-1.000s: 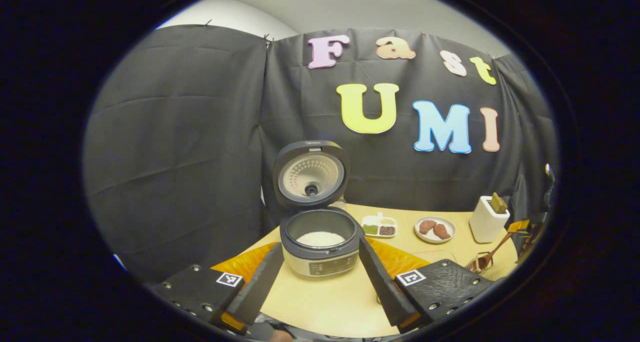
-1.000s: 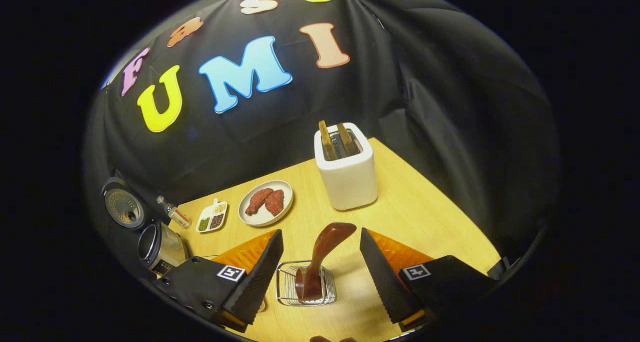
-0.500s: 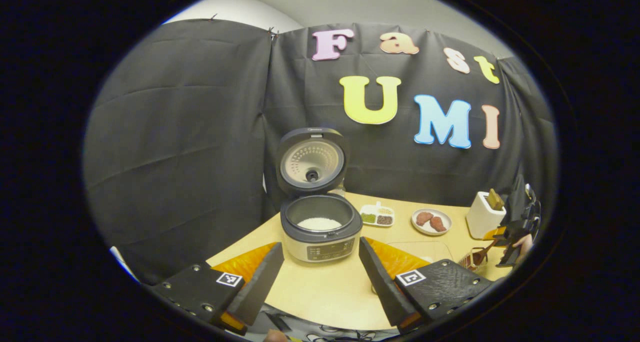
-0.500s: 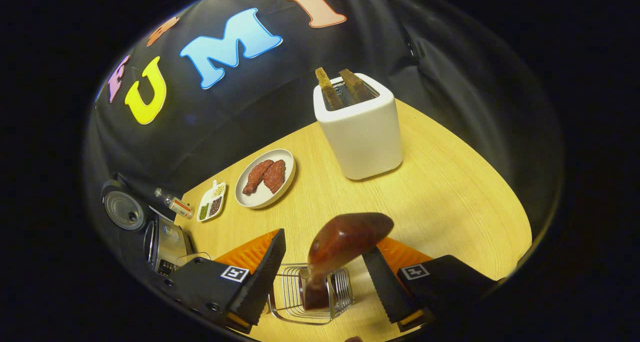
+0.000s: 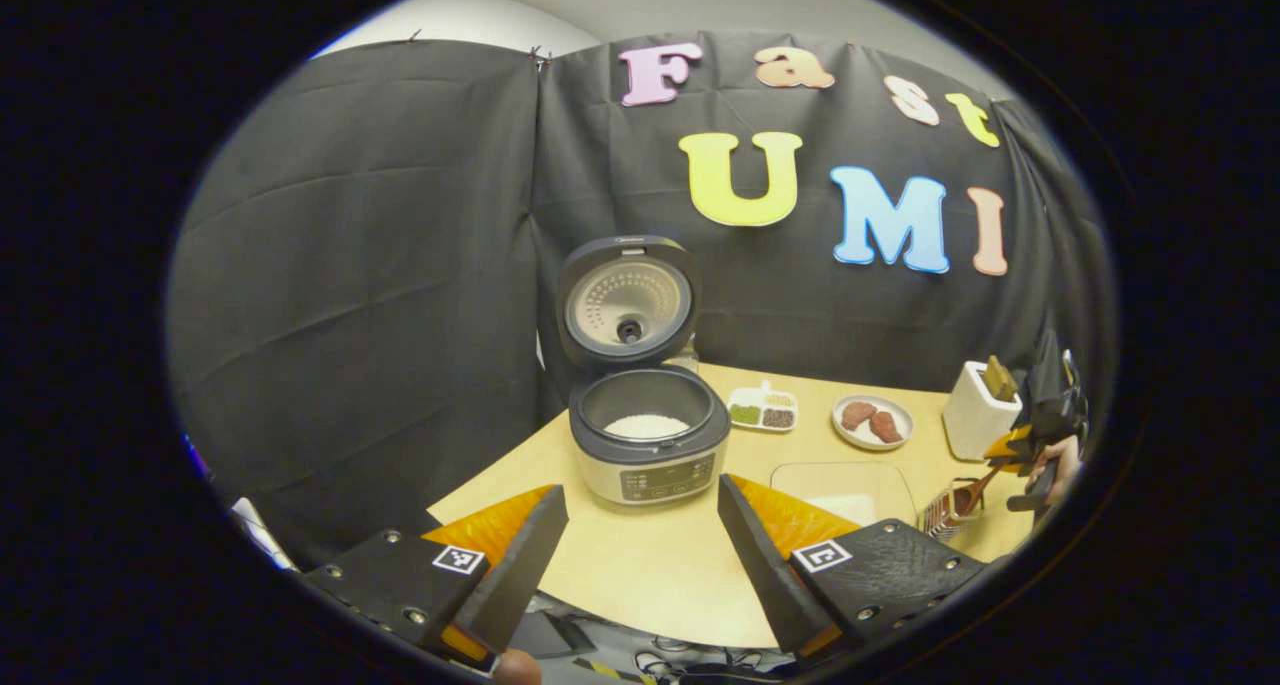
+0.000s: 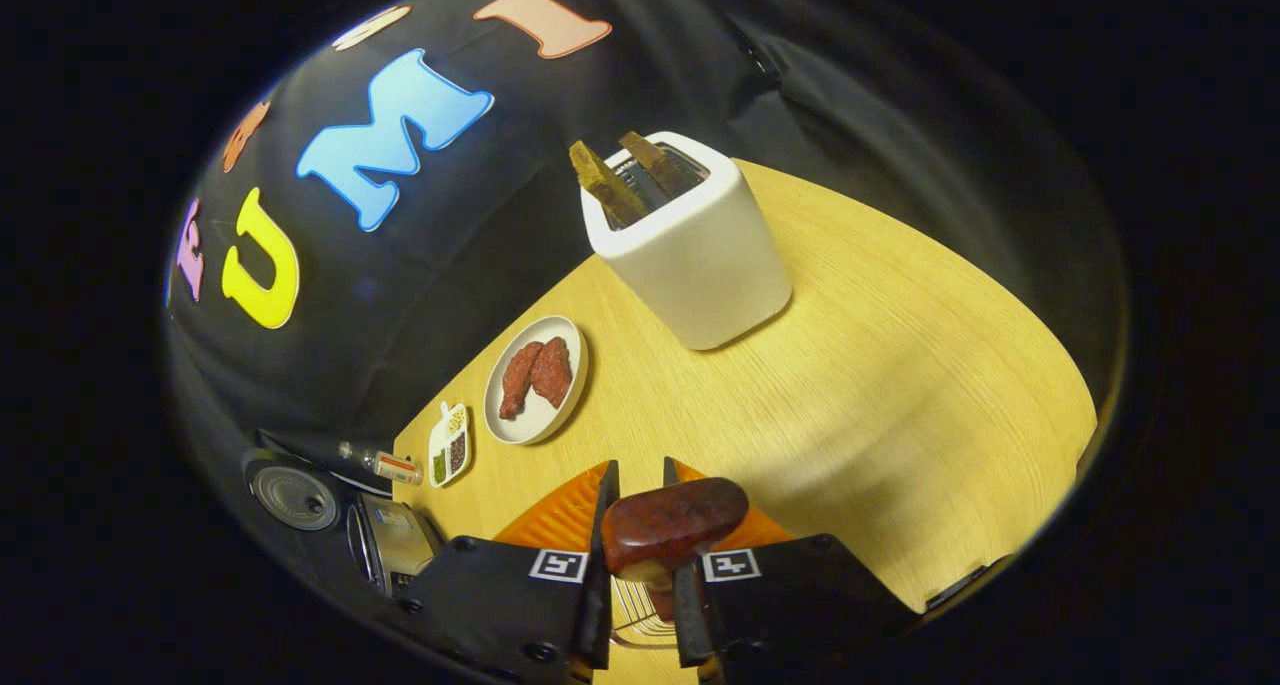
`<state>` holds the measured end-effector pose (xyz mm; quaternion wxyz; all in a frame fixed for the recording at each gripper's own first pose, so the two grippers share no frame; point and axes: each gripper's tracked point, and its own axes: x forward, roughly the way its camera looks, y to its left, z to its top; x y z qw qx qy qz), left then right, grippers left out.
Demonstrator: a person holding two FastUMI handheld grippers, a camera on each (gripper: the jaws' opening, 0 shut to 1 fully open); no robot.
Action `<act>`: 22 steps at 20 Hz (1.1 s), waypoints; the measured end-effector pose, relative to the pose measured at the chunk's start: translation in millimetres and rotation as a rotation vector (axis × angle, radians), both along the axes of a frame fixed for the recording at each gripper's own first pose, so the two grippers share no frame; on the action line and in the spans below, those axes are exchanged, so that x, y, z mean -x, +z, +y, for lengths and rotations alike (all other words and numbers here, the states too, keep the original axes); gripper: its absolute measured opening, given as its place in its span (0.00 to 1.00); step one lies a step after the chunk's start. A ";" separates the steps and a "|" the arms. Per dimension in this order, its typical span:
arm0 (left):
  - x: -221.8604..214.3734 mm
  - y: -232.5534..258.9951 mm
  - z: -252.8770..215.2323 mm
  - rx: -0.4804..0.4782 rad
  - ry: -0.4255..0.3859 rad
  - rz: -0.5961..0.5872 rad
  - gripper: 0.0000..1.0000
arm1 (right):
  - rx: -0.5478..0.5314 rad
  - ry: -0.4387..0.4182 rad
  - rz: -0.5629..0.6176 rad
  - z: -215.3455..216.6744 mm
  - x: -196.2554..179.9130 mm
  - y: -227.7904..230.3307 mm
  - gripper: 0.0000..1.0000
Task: Close the left gripper, press the button to open the rice cooker; take a wooden spoon from the chopstick holder with the right hand, scoop a spoonful of rice and pour it into the rice cooker, then put the wooden spoon back into the chopstick holder.
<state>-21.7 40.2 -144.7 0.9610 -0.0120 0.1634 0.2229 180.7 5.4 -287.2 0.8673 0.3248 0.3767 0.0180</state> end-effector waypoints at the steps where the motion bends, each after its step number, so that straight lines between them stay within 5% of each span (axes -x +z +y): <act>1: -2.5 0.9 -1.9 0.002 -0.004 0.002 0.95 | 0.011 0.013 -0.019 3.8 3.5 6.2 0.27; 8: -44.8 -7.7 -21.5 -0.001 -0.135 0.025 0.96 | 0.009 -0.025 -0.112 -14.3 12.9 59.1 0.27; 14: -102.2 -0.4 -31.4 0.050 -0.272 -0.020 0.95 | 0.025 -0.181 -0.165 -63.0 31.2 99.9 0.27; 22: -135.3 -8.9 -2.1 0.082 -0.412 -0.019 0.96 | 0.095 -0.396 -0.183 -100.2 102.6 128.0 0.24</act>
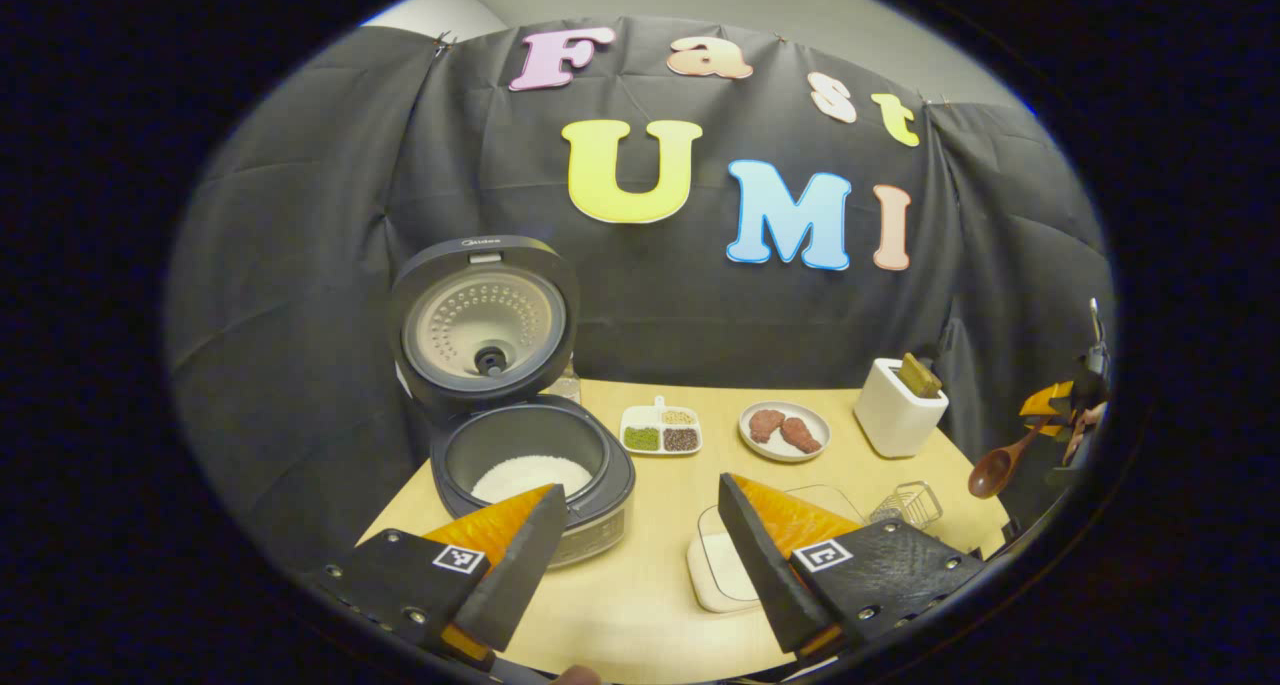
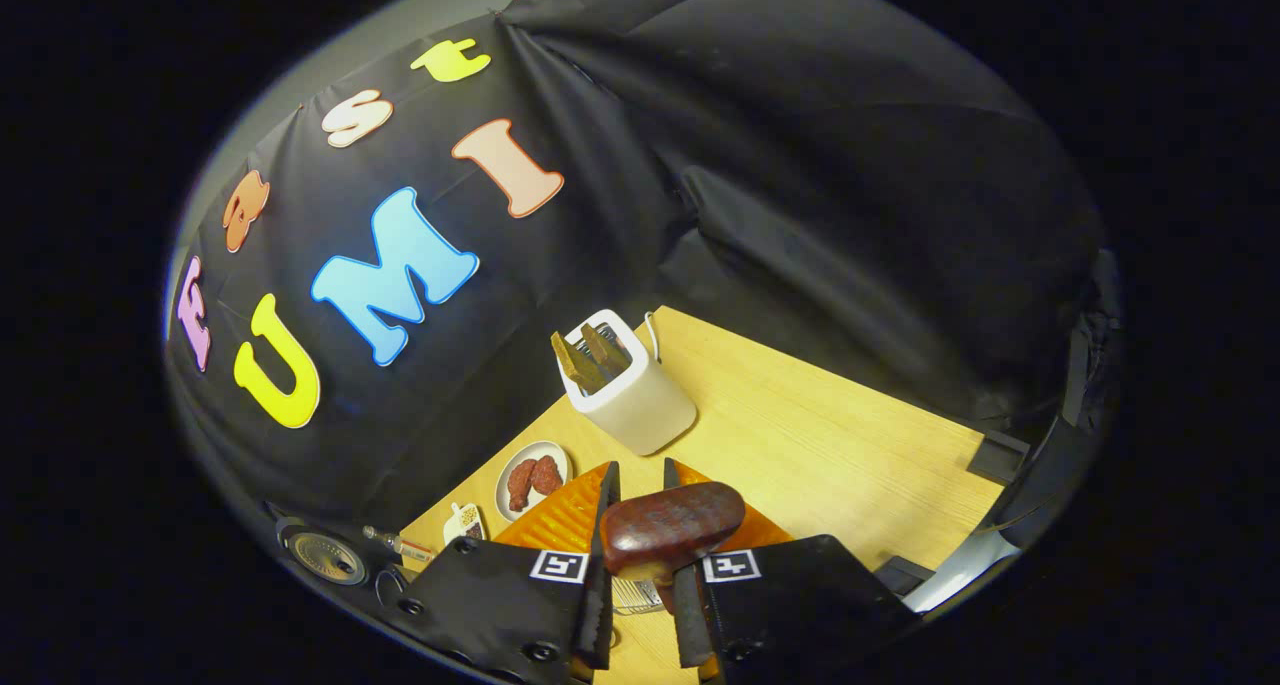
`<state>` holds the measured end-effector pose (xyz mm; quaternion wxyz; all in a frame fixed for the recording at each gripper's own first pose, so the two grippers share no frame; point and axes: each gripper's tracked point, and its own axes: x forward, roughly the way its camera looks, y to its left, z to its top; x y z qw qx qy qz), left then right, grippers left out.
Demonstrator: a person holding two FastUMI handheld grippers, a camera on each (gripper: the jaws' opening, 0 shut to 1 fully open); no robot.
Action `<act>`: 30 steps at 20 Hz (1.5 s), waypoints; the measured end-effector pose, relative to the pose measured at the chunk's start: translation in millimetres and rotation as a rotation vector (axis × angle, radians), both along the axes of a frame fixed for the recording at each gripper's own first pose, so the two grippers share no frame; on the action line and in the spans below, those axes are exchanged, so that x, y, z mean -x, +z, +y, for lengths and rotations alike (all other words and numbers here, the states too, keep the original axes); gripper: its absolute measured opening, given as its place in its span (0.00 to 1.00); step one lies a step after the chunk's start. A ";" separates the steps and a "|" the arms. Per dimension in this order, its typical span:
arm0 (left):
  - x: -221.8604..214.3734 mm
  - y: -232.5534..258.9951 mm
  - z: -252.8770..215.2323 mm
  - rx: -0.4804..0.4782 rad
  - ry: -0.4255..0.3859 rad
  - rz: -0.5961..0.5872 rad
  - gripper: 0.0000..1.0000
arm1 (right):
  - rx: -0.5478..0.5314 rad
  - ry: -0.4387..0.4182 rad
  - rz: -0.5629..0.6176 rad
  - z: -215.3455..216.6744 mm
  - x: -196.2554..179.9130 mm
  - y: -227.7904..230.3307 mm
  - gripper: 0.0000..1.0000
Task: Close the left gripper, press the button to open the rice cooker; take a wooden spoon from the chopstick holder with the right hand, scoop a spoonful of rice and pour it into the rice cooker, then put the wooden spoon back into the chopstick holder.
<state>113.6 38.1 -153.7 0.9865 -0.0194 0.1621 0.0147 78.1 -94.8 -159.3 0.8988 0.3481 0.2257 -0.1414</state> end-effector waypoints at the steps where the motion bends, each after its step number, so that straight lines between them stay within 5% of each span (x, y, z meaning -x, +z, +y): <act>1: -3.0 -0.4 6.9 0.003 -0.009 -0.001 0.95 | -0.003 -0.023 -0.001 2.5 9.4 3.7 0.27; 6: -17.1 -5.3 36.1 0.044 -0.078 -0.022 0.96 | -0.011 -0.086 -0.009 31.6 46.5 11.7 0.24; 11: -21.9 -17.9 65.4 0.054 -0.104 -0.043 0.95 | 0.013 -0.023 -0.063 90.1 52.9 41.6 0.24; 19: -7.2 -35.8 103.8 0.101 -0.091 -0.028 0.95 | 0.063 0.207 -0.123 206.5 12.0 75.7 0.24; 30: 35.2 -54.1 150.1 0.148 0.016 0.007 0.95 | 0.294 0.532 -0.041 316.0 -49.1 4.8 0.24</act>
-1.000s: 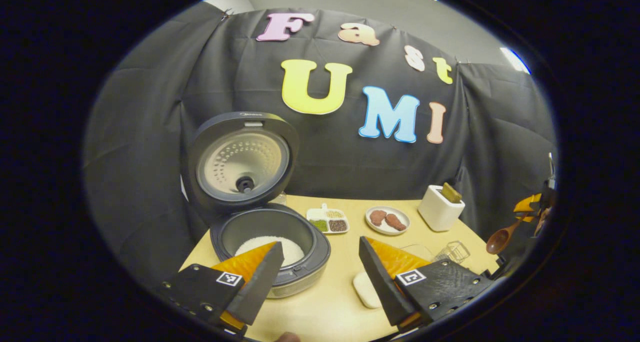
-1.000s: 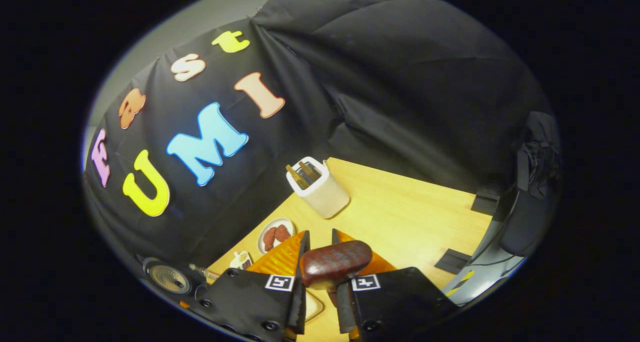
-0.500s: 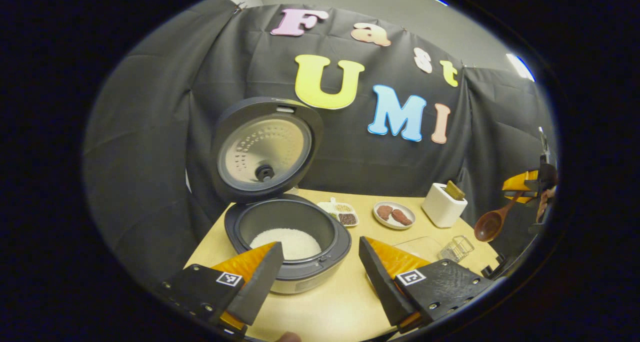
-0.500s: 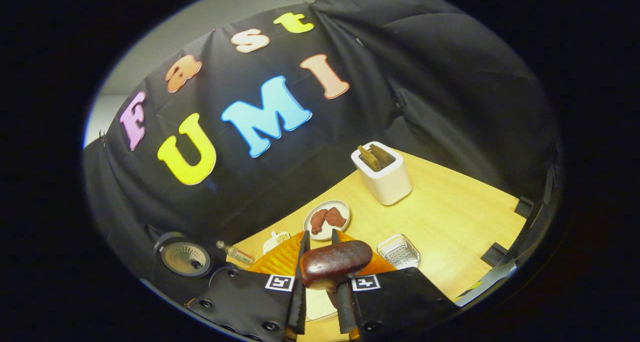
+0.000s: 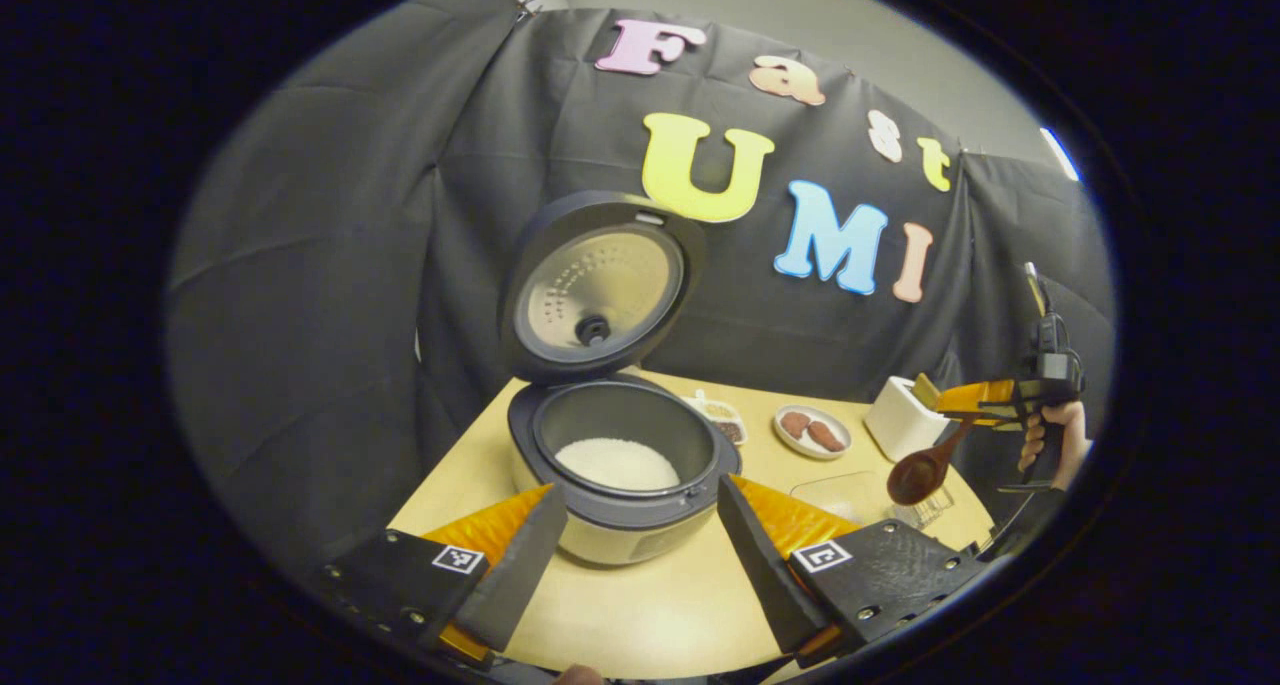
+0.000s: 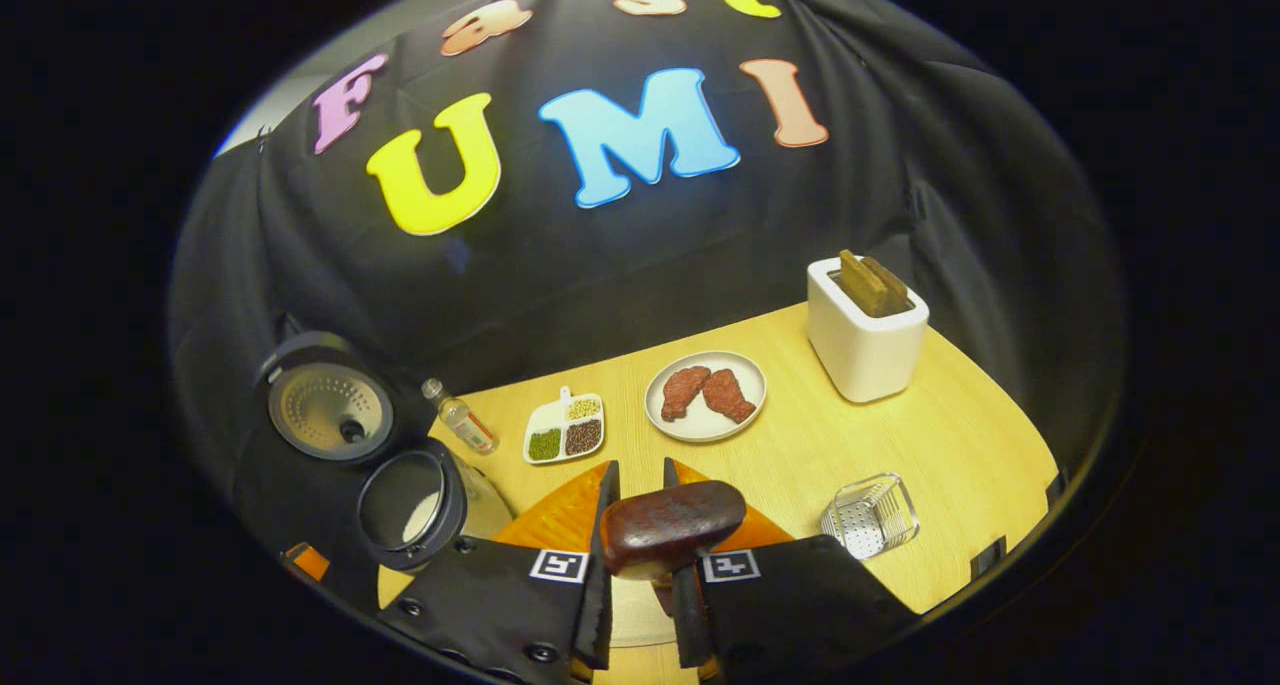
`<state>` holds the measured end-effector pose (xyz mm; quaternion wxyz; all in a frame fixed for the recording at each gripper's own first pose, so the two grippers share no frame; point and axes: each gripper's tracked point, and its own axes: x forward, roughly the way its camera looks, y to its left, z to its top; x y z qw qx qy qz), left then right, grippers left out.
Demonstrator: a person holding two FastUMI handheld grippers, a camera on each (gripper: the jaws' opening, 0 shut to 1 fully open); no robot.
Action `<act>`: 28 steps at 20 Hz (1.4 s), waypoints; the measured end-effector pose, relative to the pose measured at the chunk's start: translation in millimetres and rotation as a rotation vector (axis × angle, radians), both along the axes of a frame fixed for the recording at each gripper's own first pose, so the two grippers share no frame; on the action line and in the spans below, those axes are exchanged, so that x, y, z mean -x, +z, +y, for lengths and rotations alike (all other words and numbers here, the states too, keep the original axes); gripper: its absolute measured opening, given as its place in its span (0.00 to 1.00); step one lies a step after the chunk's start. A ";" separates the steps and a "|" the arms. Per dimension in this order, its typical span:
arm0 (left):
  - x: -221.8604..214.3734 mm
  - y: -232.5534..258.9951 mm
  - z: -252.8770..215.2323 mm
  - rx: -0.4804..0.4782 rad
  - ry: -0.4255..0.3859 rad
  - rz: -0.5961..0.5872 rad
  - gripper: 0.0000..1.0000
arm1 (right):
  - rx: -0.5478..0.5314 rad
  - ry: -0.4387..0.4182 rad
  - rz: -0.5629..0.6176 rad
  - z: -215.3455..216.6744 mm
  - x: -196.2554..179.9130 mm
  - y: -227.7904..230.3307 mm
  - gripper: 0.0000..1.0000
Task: Close the left gripper, press the button to open the rice cooker; take a wooden spoon from the chopstick holder with the right hand, scoop a spoonful of rice and pour it into the rice cooker, then put the wooden spoon back into the chopstick holder.
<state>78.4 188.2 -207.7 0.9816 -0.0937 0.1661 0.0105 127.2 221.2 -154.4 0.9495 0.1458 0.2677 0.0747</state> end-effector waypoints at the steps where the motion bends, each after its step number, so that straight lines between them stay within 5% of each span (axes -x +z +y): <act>1: 2.5 0.0 0.7 0.008 0.002 0.006 0.96 | 0.023 0.019 0.004 4.9 -4.5 -11.3 0.27; 6: 7.1 17.4 3.8 0.024 0.046 -0.019 0.96 | 0.144 0.091 0.075 12.7 -21.4 -72.7 0.27; 12: 23.0 12.1 8.9 -0.003 0.059 -0.005 0.96 | 0.124 0.133 0.160 34.3 -15.9 -115.5 0.27; 18: 37.1 7.4 18.8 0.064 0.124 0.003 0.96 | 0.015 0.151 0.229 68.4 -6.4 -124.2 0.28; 28: 56.5 9.2 24.6 0.028 0.145 0.006 0.96 | -0.157 0.182 0.332 109.4 17.7 -121.1 0.28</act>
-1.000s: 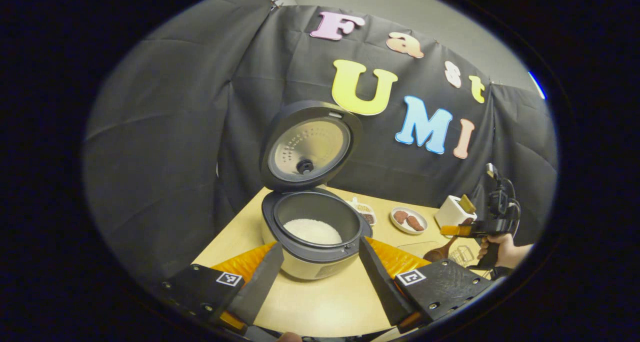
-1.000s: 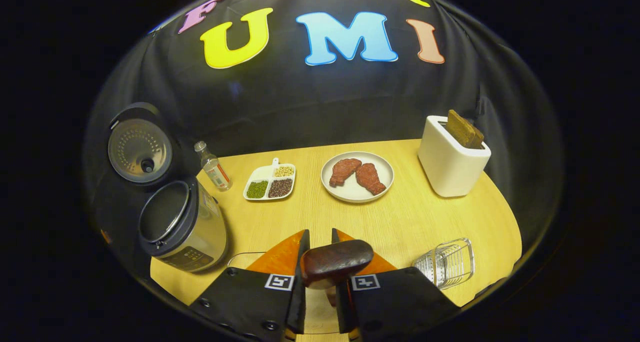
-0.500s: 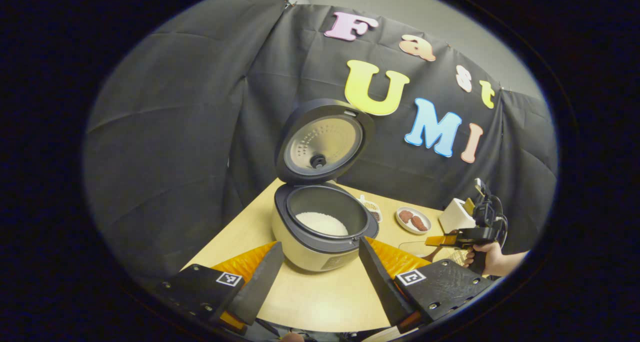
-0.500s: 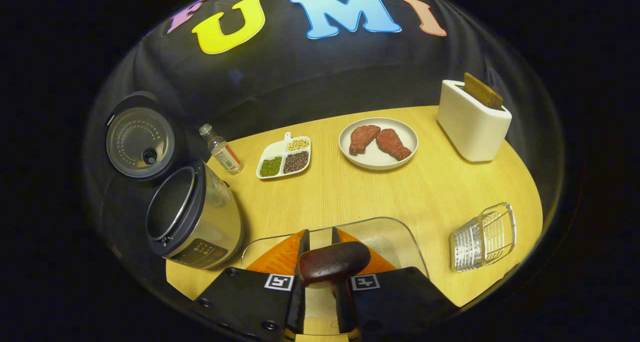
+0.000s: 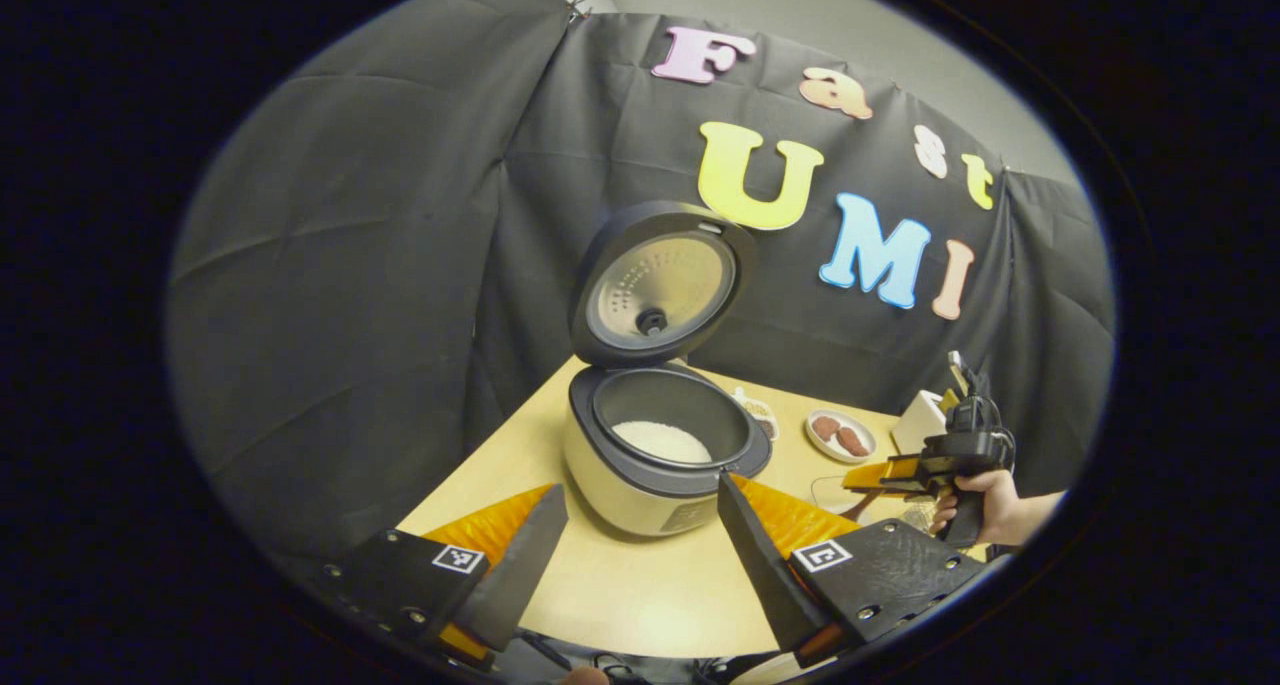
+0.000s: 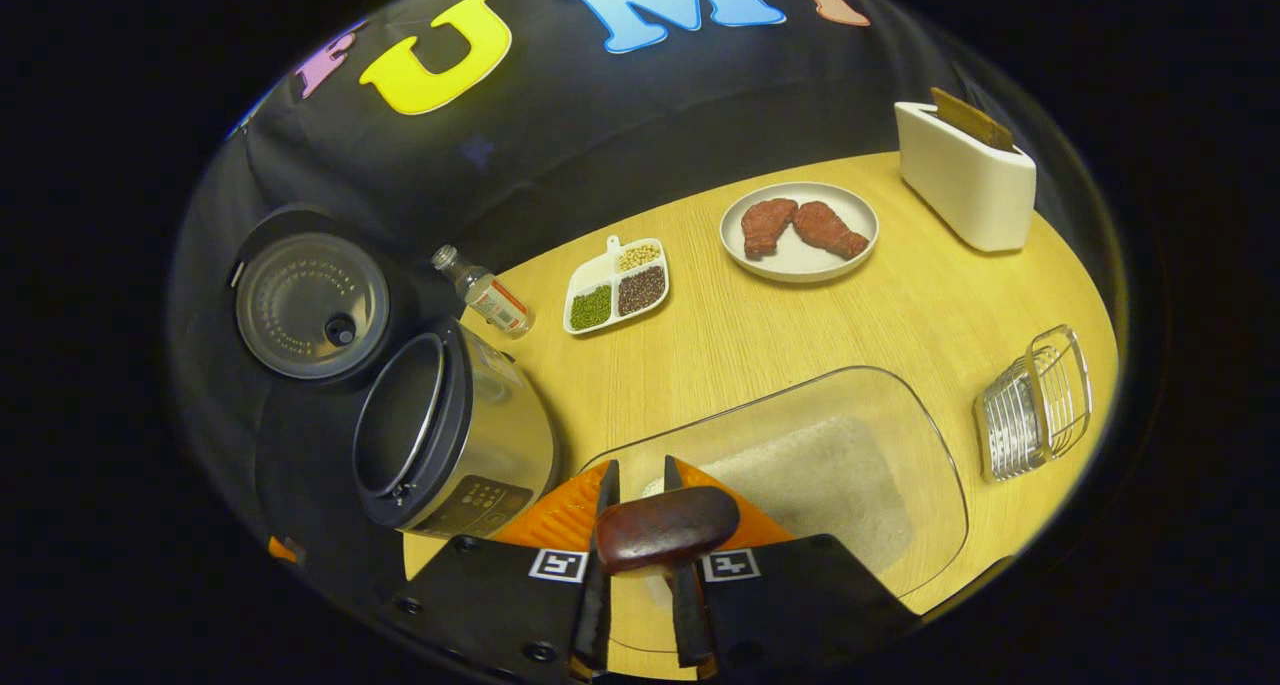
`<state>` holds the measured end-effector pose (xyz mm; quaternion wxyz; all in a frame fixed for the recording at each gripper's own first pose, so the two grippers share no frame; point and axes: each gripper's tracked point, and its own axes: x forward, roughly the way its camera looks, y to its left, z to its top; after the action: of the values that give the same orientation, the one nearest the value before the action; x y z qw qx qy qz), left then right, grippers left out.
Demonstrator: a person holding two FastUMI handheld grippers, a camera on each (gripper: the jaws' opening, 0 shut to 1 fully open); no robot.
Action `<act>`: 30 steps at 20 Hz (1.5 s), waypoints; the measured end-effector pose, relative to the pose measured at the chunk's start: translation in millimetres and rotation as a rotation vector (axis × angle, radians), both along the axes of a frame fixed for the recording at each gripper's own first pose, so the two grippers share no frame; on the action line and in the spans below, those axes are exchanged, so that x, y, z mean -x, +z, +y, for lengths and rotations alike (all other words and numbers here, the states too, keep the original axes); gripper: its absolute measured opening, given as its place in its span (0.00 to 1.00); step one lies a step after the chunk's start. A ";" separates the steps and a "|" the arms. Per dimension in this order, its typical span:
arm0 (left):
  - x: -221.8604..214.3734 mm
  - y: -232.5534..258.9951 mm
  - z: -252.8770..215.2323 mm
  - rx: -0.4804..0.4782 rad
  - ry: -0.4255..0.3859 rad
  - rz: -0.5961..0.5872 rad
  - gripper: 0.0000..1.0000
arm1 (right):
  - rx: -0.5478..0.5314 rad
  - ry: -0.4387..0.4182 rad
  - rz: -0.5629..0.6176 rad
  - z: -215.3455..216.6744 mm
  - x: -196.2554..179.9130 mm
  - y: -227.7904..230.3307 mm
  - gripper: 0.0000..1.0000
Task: Close the left gripper, press the button to open the rice cooker; take a wooden spoon from the chopstick holder with the right hand, scoop a spoonful of rice and pour it into the rice cooker, then put the wooden spoon back into the chopstick holder.
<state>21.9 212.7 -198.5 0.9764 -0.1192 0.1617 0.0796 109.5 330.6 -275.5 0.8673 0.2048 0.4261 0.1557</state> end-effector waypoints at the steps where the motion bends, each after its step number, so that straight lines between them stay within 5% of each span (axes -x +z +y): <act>1: 1.1 -0.3 -0.3 0.003 0.003 0.001 0.96 | -0.012 -0.006 0.006 -0.5 1.5 1.1 0.27; 9: 1.1 -2.6 -8.1 -0.013 -0.013 0.009 0.96 | -0.118 -0.062 0.048 -17.1 14.1 9.5 0.27; 23: -2.0 -5.1 -22.9 -0.043 -0.049 0.027 0.96 | -0.233 -0.330 0.047 -116.0 -3.6 28.5 0.24; 30: -4.3 -7.0 -22.5 -0.038 -0.040 0.032 0.96 | -0.384 -0.401 0.110 -116.7 -10.0 50.9 0.24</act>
<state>26.2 190.3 -205.5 0.9772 -0.0958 0.1781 0.0648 119.5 213.9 -224.6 0.8018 0.4536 0.3863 0.0473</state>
